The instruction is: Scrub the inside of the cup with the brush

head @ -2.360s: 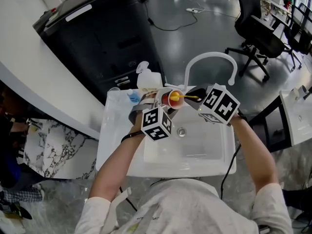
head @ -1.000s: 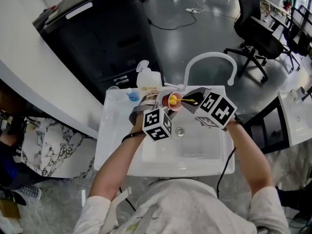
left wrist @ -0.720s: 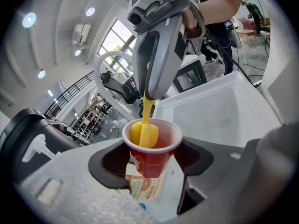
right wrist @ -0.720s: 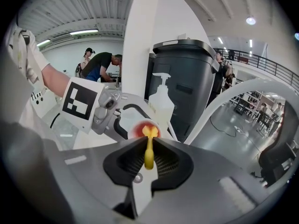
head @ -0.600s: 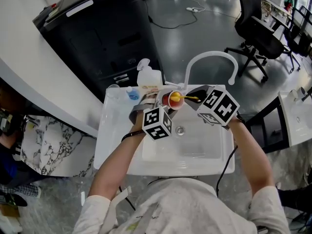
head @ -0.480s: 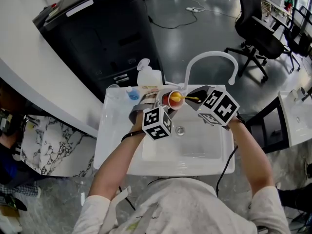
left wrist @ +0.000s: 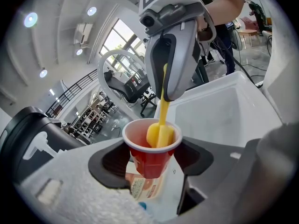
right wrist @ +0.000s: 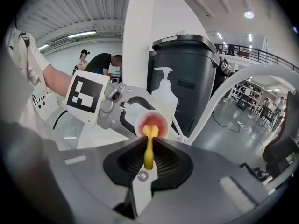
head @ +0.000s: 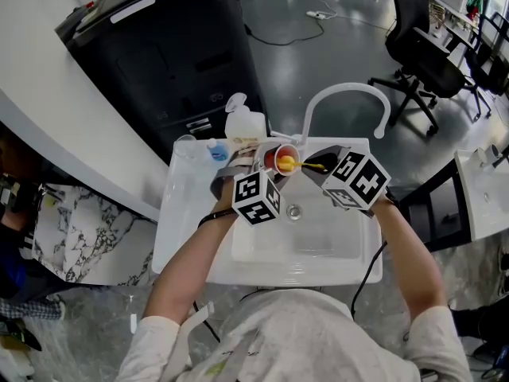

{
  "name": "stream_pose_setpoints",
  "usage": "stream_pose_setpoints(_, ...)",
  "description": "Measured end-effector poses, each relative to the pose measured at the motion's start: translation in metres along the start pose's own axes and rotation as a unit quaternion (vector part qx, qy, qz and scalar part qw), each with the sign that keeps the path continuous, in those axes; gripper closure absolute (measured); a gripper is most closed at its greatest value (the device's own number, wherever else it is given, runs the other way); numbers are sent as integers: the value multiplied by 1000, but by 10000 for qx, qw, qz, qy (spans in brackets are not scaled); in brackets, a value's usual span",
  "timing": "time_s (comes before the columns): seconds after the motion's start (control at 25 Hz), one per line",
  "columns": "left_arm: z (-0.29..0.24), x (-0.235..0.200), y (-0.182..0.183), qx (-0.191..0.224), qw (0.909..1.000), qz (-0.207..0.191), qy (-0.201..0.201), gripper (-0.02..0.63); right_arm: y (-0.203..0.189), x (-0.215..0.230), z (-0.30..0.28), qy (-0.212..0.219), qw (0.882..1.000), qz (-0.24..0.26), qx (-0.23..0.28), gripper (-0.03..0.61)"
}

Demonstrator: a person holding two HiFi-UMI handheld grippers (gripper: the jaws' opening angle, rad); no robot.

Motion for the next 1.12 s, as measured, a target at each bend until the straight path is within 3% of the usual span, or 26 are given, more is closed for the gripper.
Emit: stream_pose_setpoints(1.12, -5, 18, -16, -168, 9993, -6, -322, 316, 10, -11, 9, 226, 9995, 4, 222, 545)
Point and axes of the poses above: the fingertips, and each gripper's own axes: z backward along the fingers, x to its right, y out of its top, the point moved 6 cm from there along z, backward along the fingers, and after that the axes turned 12 degrees about -x, right-handed, at the moved point
